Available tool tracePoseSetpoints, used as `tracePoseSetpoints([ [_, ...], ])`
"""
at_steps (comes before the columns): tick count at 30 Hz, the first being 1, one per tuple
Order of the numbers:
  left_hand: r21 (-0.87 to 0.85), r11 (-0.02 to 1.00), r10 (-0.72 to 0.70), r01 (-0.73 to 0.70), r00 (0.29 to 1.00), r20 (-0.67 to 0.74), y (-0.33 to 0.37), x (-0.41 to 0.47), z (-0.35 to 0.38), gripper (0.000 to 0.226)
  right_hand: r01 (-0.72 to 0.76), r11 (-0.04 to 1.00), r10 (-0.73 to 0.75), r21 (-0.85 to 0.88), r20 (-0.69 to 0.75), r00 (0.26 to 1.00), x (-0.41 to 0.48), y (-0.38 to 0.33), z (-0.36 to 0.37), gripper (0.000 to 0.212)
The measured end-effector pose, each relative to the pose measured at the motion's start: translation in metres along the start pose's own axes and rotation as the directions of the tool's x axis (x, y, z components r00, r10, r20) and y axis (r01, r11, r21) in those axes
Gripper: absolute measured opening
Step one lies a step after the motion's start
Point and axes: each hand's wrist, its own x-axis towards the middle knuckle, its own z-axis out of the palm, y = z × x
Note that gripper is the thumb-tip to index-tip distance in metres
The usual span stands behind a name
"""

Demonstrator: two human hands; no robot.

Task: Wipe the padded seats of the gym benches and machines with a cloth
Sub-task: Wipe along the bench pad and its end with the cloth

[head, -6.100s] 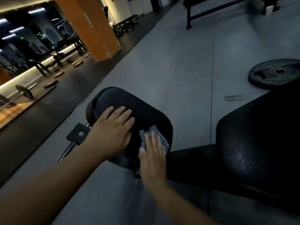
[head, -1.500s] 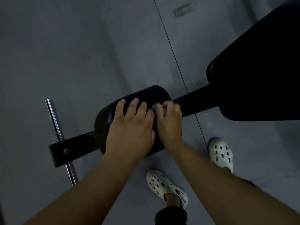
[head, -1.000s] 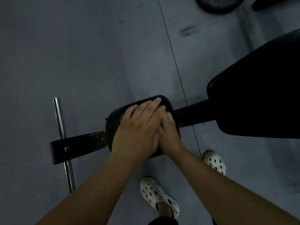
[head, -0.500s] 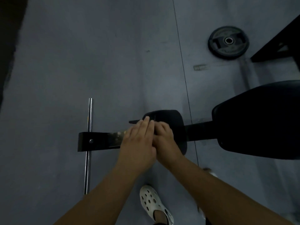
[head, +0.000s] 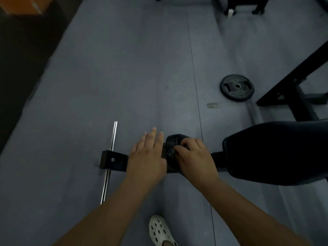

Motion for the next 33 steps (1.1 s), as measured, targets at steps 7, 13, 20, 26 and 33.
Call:
tracePoseSetpoints([
  [7,-0.027,0.996,-0.092,0.088,0.966,-0.242,-0.003,-0.094,-0.089,0.073,0.116,0.990,-0.102,0.081,-0.160,0.982,-0.009,-0.066,-0.103,0.020],
  [13,-0.009,0.979,-0.189,0.201,0.903,-0.387,-0.023,-0.160,-0.171,0.073,0.266,0.956,-0.224,0.122,-0.279,0.934,-0.004,-0.155,-0.172,0.019],
  [20,-0.021,0.975,-0.206,0.222,0.860,-0.467,-0.121,-0.197,-0.226,0.074,0.372,0.923,-0.318,0.098,-0.346,0.882,0.028,-0.276,-0.173,0.021],
  [26,0.027,0.980,-0.156,0.198,0.841,-0.518,-0.279,-0.217,-0.279,0.072,0.396,0.913,-0.321,0.098,-0.425,0.846,0.095,-0.424,-0.121,0.014],
  [33,0.075,0.988,-0.070,0.131,0.838,-0.541,-0.402,-0.197,-0.348,0.073,0.365,0.927,-0.281,0.090,-0.481,0.830,0.173,-0.541,-0.101,0.014],
])
